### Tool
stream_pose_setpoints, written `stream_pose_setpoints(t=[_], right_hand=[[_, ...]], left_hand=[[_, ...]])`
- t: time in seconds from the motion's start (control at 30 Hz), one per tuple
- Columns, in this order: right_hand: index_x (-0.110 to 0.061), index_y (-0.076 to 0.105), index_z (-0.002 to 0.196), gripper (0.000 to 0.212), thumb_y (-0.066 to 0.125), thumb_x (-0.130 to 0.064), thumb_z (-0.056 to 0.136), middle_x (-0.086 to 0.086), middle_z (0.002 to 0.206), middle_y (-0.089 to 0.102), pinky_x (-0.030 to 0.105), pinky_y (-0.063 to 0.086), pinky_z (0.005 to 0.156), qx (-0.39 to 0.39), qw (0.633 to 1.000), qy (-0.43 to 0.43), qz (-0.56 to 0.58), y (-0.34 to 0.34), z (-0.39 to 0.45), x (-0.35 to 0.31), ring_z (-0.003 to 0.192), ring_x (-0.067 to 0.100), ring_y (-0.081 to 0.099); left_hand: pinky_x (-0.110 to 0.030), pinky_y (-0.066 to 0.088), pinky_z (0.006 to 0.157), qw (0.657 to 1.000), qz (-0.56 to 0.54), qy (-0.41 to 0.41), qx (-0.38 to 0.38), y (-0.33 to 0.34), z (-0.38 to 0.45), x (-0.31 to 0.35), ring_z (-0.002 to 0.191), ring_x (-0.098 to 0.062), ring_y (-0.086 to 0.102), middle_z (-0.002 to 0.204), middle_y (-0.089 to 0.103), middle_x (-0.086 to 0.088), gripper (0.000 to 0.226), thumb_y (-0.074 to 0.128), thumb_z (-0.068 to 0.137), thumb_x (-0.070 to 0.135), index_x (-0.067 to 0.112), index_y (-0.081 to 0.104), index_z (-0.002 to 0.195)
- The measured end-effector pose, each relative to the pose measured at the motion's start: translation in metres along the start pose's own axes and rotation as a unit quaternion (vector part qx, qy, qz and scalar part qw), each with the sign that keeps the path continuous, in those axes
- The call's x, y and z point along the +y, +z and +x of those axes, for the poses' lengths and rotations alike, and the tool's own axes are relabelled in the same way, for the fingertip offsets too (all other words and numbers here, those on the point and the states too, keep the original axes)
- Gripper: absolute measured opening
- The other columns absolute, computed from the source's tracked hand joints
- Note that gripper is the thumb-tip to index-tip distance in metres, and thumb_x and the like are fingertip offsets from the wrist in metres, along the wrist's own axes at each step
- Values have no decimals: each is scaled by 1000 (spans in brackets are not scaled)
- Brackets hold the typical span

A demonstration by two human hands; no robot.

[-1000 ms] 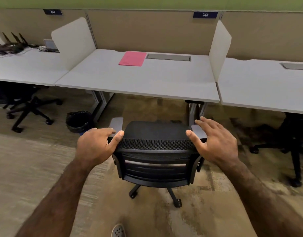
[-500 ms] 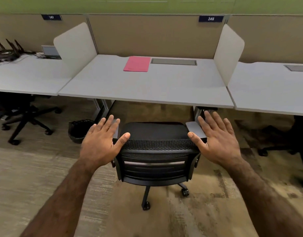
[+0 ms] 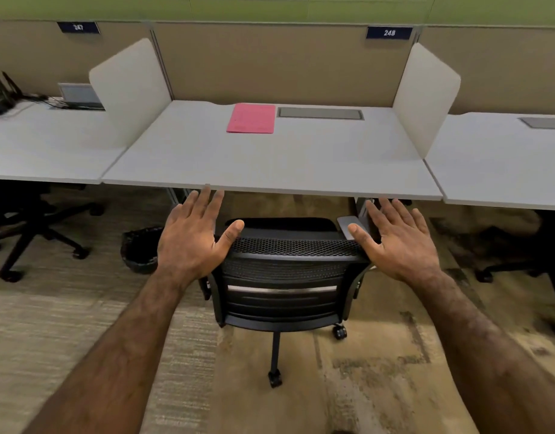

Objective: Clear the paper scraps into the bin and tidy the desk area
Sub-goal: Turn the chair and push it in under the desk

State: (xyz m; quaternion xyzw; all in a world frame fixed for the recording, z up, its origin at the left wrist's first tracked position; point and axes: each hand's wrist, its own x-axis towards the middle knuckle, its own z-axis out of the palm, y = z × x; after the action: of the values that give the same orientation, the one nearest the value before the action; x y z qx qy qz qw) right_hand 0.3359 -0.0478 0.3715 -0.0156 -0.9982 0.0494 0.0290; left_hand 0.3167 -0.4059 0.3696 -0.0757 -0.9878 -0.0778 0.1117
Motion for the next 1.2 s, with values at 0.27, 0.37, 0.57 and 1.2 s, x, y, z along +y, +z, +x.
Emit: stream_pose_setpoints(t=[0.27, 0.37, 0.57, 1.2], right_hand=[[-39, -2, 152, 90, -6, -86, 76, -10, 161, -14, 42, -9, 120, 15, 999, -21, 30, 5, 60, -13, 148, 11, -13], [-39, -5, 152, 90, -7, -86, 75, -9, 161, -15, 42, -10, 120, 13, 999, -27, 41, 9, 86, -18, 148, 11, -14], [-38, -9, 151, 94, -12, -87, 72, -7, 161, -18, 43, -12, 119, -14, 999, -28, 28, 15, 141, -28, 148, 14, -16], [-35, 21, 151, 96, -8, -84, 75, -4, 162, 14, 49, -3, 120, -57, 997, -50, 13, 22, 271, -63, 150, 18, 7]], left_hand=[[-45, 7, 121, 1000, -16, -3, -1, 14, 50, -24, 149, -15, -1, 163, -3, 4, 87, -4, 83, 79, 29, 4, 154], [-44, 7, 121, 1000, -11, -9, 2, 20, 72, -35, 149, -14, -1, 163, -2, 5, 86, -1, 84, 79, 30, 5, 154], [-41, 3, 121, 1000, 9, -12, -1, 31, 126, -53, 149, -14, -3, 162, -4, 6, 84, 0, 85, 78, 31, 4, 154], [-41, 5, 121, 1000, 2, -28, -1, 58, 265, -113, 149, -14, 4, 162, 11, 3, 79, 18, 88, 72, 26, 27, 151]])
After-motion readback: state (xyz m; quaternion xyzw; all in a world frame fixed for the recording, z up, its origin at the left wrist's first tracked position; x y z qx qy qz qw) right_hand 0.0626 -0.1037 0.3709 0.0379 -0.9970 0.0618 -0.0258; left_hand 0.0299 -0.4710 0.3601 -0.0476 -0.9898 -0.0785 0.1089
